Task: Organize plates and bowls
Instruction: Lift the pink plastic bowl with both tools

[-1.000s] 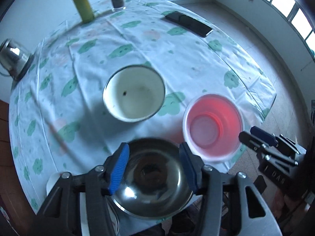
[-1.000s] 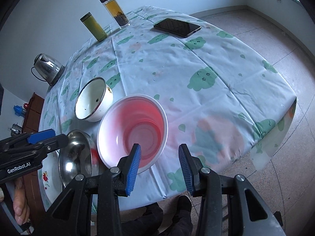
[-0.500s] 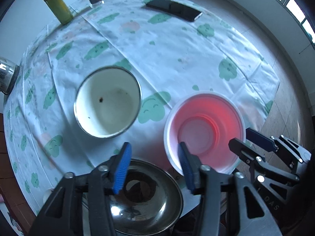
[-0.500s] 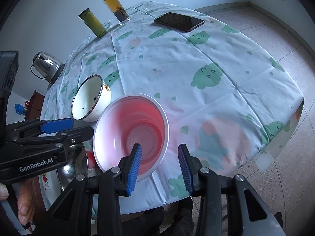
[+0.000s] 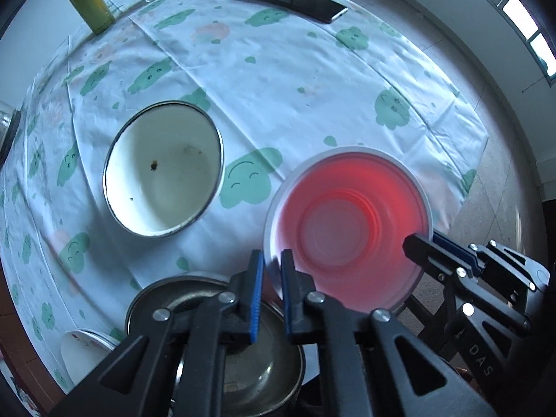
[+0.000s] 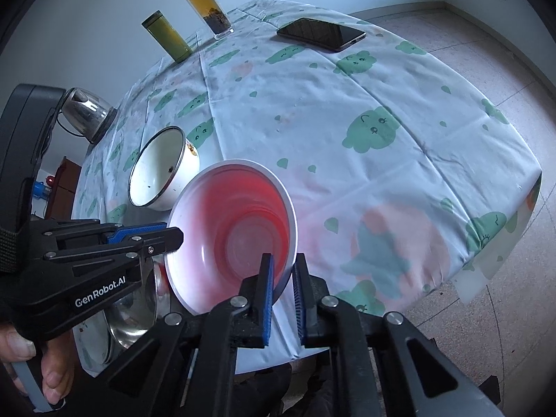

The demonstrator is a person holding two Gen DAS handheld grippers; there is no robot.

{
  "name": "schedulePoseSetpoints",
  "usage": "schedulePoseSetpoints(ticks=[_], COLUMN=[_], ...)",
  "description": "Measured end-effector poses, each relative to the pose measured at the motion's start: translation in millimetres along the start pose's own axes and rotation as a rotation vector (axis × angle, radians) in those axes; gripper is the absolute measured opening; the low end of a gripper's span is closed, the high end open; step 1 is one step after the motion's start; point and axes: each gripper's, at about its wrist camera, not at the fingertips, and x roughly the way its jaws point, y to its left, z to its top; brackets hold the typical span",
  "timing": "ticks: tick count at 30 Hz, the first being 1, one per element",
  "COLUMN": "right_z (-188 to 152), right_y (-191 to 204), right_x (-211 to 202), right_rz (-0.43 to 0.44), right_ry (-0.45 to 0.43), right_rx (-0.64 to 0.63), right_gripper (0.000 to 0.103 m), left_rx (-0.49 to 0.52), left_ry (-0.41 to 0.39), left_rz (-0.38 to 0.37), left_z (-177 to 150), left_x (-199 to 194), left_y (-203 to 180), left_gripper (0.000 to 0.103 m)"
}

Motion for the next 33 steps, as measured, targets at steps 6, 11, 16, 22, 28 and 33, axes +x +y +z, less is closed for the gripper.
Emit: schedulePoseSetpoints(ticks=[6,11,16,22,28,33], right_z=[4,6,5,5,8,10], right_y=[6,11,13,15,17,20], right_x=[-10,-15,-17,-22,-30,-35], right_rz=[0.001,0.002,-0.001,-0.010,-0.018,-0.024], right_ry=[-0.012,-0.015,-0.017,-0.033,-0.053,-0.064], right_rx=[-0.018,-0.027,-0.033,-0.039,-0.048,-0.061], right_gripper=[0.011,0.011,0.011,0.011,0.011,0.011], left_rx=[-0.016,-0.028,-0.026,-0.021,-0.031,-0.040], left_ry=[-0.013,-0.013,-0.021,-0.044,-0.061,-0.073], left_rz=[-0.007,-0.011,-0.012,-0.012,-0.026,-0.027], left_z=[-2,-6,-9,-11,-10,-12], left_x=[-13,-17,-20,-29,-36,-42], left_y=[2,5,5,3,5,5], left_gripper=[0.007,0.007,0.007,0.007,0.007,0.007])
